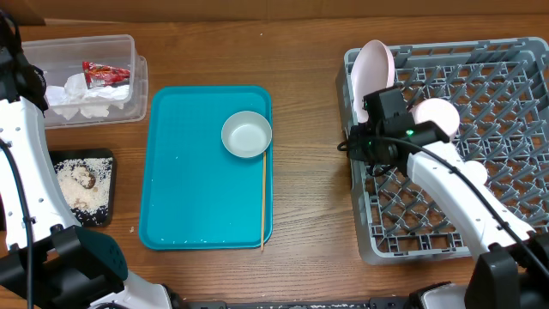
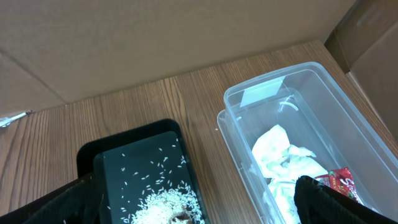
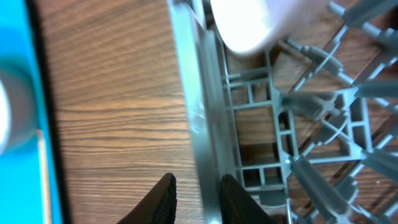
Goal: Sort waste into correct bins and load items into the dishwasher
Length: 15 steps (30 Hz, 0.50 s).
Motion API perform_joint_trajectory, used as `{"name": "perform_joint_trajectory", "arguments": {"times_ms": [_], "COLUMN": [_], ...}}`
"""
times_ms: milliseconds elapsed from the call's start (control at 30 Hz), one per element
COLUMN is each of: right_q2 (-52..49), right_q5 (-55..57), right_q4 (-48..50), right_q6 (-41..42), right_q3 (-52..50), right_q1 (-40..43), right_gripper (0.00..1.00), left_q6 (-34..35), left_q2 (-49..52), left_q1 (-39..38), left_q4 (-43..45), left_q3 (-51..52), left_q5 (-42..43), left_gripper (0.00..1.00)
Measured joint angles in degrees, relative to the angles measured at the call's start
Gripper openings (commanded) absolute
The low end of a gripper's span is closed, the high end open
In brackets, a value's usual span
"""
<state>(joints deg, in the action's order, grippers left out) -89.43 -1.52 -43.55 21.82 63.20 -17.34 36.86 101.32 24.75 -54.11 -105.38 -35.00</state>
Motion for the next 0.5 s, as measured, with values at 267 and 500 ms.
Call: {"name": "perform_joint_trajectory", "arguments": {"times_ms": [267,500], "right_q2": [1.01,1.84], "right_q5": [-1.18,-0.44], "right_q4": [-11.45,-17.66], "right_q6": [0.44,-1.27], "right_q3": [12.57,9.92], "right_q1": [-0.04,-0.04], "right_gripper": [0.52,0.53], "left_q6": [0.00,0.00], "left_q2": [0.00,0.00], "left_q1": [0.00,0.00], "left_q4": [0.00,0.00], "left_q3": [0.00,0.00], "left_q5": [0.00,0.00], "left_gripper": [1.00,1.00]}}
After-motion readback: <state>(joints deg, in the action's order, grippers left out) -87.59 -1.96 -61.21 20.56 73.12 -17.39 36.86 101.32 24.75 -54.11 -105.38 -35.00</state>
